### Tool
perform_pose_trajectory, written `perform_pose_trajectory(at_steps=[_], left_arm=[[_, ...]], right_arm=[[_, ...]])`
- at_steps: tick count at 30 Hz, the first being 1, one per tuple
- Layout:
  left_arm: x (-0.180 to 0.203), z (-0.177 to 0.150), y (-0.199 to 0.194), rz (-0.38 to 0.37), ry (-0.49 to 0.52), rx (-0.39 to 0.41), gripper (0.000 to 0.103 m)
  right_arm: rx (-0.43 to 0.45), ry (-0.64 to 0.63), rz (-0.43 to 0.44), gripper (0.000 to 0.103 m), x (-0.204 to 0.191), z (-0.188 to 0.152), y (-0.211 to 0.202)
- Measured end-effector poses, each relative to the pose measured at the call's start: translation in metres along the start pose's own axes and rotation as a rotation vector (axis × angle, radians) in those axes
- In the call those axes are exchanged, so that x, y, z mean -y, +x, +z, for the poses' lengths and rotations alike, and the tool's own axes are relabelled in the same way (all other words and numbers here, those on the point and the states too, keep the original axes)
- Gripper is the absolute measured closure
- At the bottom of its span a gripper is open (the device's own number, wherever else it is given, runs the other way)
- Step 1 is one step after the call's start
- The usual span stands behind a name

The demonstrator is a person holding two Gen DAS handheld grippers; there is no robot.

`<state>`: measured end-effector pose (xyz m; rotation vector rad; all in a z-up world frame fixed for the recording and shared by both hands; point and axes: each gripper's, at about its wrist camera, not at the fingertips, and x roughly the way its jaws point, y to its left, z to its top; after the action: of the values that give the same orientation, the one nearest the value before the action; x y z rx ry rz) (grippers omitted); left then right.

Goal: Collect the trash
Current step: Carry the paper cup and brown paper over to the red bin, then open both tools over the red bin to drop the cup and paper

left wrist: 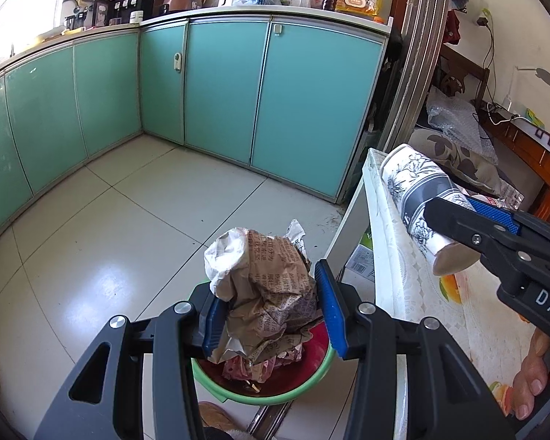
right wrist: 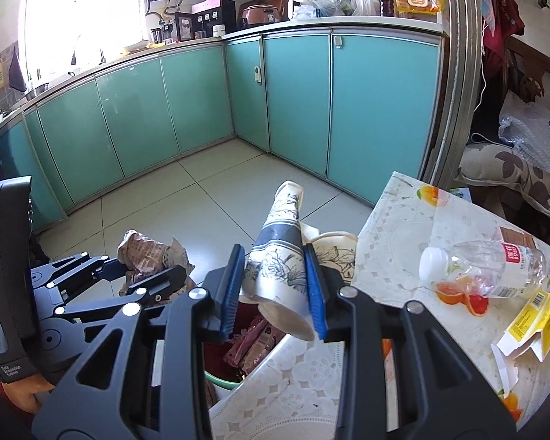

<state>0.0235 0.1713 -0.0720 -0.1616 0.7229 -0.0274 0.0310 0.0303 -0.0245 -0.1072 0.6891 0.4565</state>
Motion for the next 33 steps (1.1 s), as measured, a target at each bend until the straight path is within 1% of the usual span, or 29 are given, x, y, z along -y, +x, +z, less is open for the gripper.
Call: perform_pose_trajectory(at_steps=[4, 7, 13, 17, 19, 22, 23, 26, 29, 31, 33], left_arm=[[0.0, -0.001, 0.001, 0.001, 0.001, -0.003, 0.06], [-0.003, -0.002, 0.006, 0.004, -0.008, -0.016, 0.06], [-0.014, -0.006, 0.02, -0.034, -0.079, -0.066, 0.06], [-0.012, -0.008, 0.023, -0.019, -0.071, -0.071, 0.06], [-0.011, -0.01, 0.025, -0.014, -0.071, -0.078, 0.06], [-0.011, -0.011, 0.031, 0.0, -0.07, -0.091, 0.06], [-0.011, -0.011, 0.035, 0.005, -0.072, -0.1, 0.06], [-0.015, -0.008, 0.052, 0.014, -0.086, -0.133, 0.06], [-0.021, -0.009, 0.07, 0.055, -0.085, -0.171, 0.06], [-0.025, -0.013, 0.08, 0.047, -0.101, -0.202, 0.06], [-0.029, -0.016, 0.084, 0.033, -0.131, -0.216, 0.051]], right_arm=[[-0.049, 0.023, 0.046, 0.071, 0.0, 0.005, 0.018], [-0.076, 0.027, 0.059, 0.071, -0.001, 0.005, 0.028], [-0.121, 0.061, 0.085, 0.071, 0.001, 0.0, 0.04], [-0.139, 0.071, 0.085, 0.071, 0.002, -0.004, 0.046], [-0.156, 0.084, 0.099, 0.071, 0.003, -0.001, 0.053], [-0.216, 0.119, 0.145, 0.071, 0.007, 0.003, 0.072], [-0.231, 0.129, 0.153, 0.071, 0.008, 0.004, 0.077], [-0.267, 0.146, 0.139, 0.071, 0.012, 0.004, 0.09], [-0.299, 0.189, 0.142, 0.071, 0.018, 0.001, 0.099], [-0.32, 0.221, 0.16, 0.071, 0.021, -0.002, 0.104], [-0.325, 0.227, 0.155, 0.071, 0.02, -0.003, 0.107]])
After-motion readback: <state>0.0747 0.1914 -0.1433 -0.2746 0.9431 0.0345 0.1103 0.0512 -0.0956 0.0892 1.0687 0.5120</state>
